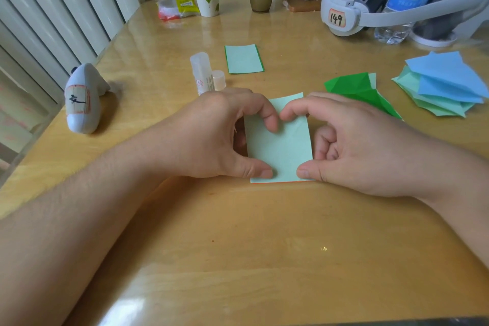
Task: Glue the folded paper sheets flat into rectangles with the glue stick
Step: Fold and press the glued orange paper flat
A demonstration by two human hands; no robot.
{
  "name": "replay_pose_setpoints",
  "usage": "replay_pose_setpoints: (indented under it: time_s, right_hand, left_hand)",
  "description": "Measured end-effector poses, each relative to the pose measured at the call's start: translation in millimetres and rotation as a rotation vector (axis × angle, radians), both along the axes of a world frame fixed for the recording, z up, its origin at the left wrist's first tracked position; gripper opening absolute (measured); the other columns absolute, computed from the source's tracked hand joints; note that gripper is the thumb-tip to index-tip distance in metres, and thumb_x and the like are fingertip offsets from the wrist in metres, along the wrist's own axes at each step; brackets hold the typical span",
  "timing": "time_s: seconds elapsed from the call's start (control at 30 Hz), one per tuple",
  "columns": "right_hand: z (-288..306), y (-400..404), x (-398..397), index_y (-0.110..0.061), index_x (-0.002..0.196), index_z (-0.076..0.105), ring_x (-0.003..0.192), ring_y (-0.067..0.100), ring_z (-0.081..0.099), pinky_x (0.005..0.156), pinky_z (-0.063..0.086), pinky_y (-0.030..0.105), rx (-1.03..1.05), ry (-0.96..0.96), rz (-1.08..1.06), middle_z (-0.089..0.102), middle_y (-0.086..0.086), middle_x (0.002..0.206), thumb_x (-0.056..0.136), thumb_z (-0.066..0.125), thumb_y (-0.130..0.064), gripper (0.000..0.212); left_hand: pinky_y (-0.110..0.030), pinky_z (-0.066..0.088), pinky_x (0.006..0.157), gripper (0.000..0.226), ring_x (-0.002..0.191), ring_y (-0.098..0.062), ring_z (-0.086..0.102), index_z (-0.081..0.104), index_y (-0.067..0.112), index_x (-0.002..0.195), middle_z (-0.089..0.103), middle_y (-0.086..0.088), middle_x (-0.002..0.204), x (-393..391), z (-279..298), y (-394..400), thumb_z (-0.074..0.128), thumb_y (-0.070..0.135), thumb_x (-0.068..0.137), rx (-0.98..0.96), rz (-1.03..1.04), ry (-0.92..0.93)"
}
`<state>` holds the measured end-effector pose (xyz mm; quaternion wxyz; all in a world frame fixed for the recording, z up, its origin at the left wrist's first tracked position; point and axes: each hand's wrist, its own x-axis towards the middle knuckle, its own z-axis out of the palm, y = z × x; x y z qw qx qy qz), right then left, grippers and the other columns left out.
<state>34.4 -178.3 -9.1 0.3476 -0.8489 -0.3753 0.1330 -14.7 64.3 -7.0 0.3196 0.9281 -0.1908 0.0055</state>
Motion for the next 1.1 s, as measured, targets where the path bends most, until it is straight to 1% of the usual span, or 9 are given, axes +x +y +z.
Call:
replay_pose_setpoints:
  time_s: [0.1,0.23,0.33,0.7,0.87,0.93,1.0,1.03,1.1]
  right_hand:
    - [-0.2,-0.1,0.6,-0.042,0.122,0.059,0.07,0.009,0.07,0.06,0.049,0.017,0.001,0.003,0.004,0.05,-0.022,0.109,0.075,0.091,-0.014,0.063]
    - [-0.4,-0.3,1.0,-0.041,0.123,0.059,0.07,0.009,0.07,0.059,0.049,0.018,-0.004,0.002,0.016,0.049,-0.023,0.109,0.075,0.091,-0.014,0.064]
    - [-0.2,-0.5,1.5,-0.041,0.124,0.058,0.07,0.01,0.07,0.059,0.049,0.018,-0.009,-0.003,0.02,0.049,-0.022,0.109,0.076,0.091,-0.014,0.064]
    - [-0.1,0.0,1.7,-0.041,0.124,0.058,0.075,0.011,0.068,0.064,0.048,0.017,-0.036,-0.048,0.018,0.049,-0.019,0.103,0.076,0.09,-0.015,0.063]
    - [0.4,0.5,2.0,-0.045,0.123,0.058,0.08,0.011,0.062,0.071,0.05,0.024,-0.053,-0.097,0.02,0.049,-0.019,0.097,0.075,0.091,-0.019,0.064]
    - [0.9,-0.1,2.7,-0.044,0.124,0.058,0.083,0.004,0.056,0.072,0.043,0.016,-0.062,-0.14,0.035,0.047,-0.029,0.095,0.073,0.092,-0.022,0.065]
    - [1.7,0.4,1.9,-0.043,0.124,0.058,0.087,-0.009,0.05,0.075,0.037,0.006,-0.076,-0.18,0.04,0.043,-0.042,0.094,0.073,0.09,-0.025,0.062]
    - [1.4,1.2,1.4,-0.043,0.122,0.057,0.09,-0.015,0.047,0.076,0.034,0.002,-0.08,-0.195,0.037,0.042,-0.045,0.096,0.074,0.089,-0.028,0.06]
    - [-1.3,4.5,0.1,-0.044,0.117,0.056,0.095,-0.02,0.045,0.078,0.031,0.001,-0.065,-0.206,0.021,0.043,-0.042,0.101,0.074,0.085,-0.036,0.053]
  left_hand:
    - [-0.015,0.041,0.066,0.054,0.076,-0.009,0.056,0.065,0.04,0.105,0.055,0.014,0.093,1.2,-0.3,0.3,0.097,0.044,0.061,0.05,-0.009,-0.043]
    - [-0.019,0.044,0.07,0.056,0.078,-0.009,0.053,0.065,0.04,0.106,0.056,0.012,0.099,3.6,-2.2,1.3,0.098,0.046,0.061,0.057,-0.027,-0.064]
    - [-0.023,0.047,0.072,0.057,0.082,-0.011,0.054,0.065,0.04,0.106,0.056,0.013,0.099,4.6,-3.9,1.8,0.097,0.049,0.061,0.068,-0.035,-0.073]
    - [-0.025,0.049,0.075,0.055,0.086,-0.011,0.055,0.062,0.043,0.104,0.055,0.014,0.1,5.8,-4.9,2.9,0.095,0.053,0.061,0.08,-0.049,-0.088]
    - [-0.017,0.043,0.072,0.054,0.086,-0.012,0.055,0.06,0.044,0.101,0.054,0.016,0.1,5.8,-4.5,3.3,0.095,0.054,0.061,0.097,-0.052,-0.094]
    - [-0.015,0.041,0.071,0.052,0.085,-0.011,0.054,0.061,0.043,0.099,0.054,0.017,0.1,5.6,-4.4,3.5,0.095,0.053,0.061,0.097,-0.055,-0.095]
    - [-0.014,0.039,0.07,0.051,0.084,-0.01,0.053,0.062,0.042,0.097,0.053,0.017,0.099,5.6,-4.5,3.5,0.096,0.052,0.061,0.097,-0.063,-0.103]
    - [-0.015,0.039,0.07,0.051,0.083,-0.009,0.053,0.061,0.041,0.097,0.053,0.017,0.099,5.8,-4.5,3.4,0.096,0.052,0.061,0.095,-0.066,-0.106]
    - [-0.016,0.04,0.07,0.05,0.083,-0.009,0.052,0.06,0.041,0.095,0.053,0.017,0.098,6.2,-4.3,3.3,0.096,0.051,0.061,0.089,-0.074,-0.11]
